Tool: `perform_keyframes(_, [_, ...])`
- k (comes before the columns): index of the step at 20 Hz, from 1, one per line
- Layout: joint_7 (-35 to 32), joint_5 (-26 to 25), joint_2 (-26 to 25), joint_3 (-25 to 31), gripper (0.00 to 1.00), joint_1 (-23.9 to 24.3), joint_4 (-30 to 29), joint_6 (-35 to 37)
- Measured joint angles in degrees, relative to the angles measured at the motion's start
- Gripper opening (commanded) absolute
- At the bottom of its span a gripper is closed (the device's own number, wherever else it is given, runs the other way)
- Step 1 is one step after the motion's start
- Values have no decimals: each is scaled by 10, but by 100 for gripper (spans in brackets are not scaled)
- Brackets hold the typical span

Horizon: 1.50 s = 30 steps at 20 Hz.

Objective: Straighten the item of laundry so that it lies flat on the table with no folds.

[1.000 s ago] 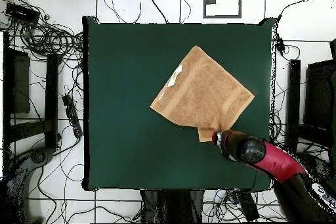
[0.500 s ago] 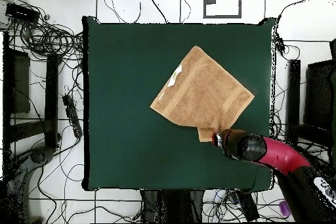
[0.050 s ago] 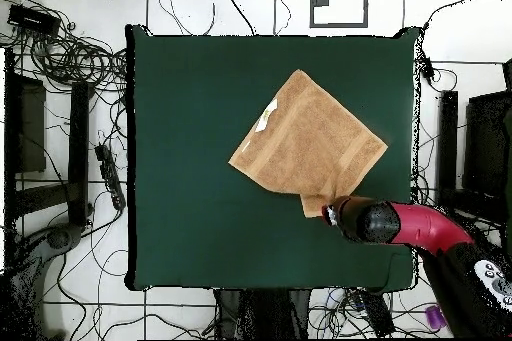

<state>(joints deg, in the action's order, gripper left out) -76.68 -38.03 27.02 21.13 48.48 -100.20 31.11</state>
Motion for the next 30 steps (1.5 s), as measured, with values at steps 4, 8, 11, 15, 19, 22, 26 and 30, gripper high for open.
perform_keyframes(4, [1, -34, 3, 14, 0, 0, 0, 10])
perform_keyframes(8, [2, -66, 5, 31, 0, 6, -3, 18])
perform_keyframes(11, [5, -84, 7, 42, 0, 11, -6, 21])
perform_keyframes(15, [16, -105, 9, 52, 0, 14, -11, 21])
perform_keyframes(19, [42, -128, 12, 66, 0, 19, -16, 24])
perform_keyframes(22, [88, -143, 11, 83, 0, 32, -20, 32])
perform_keyframes(26, [179, -156, 7, 105, 0, 48, -24, 42])
perform_keyframes(30, [286, -160, 6, 114, 0, 52, -24, 54])
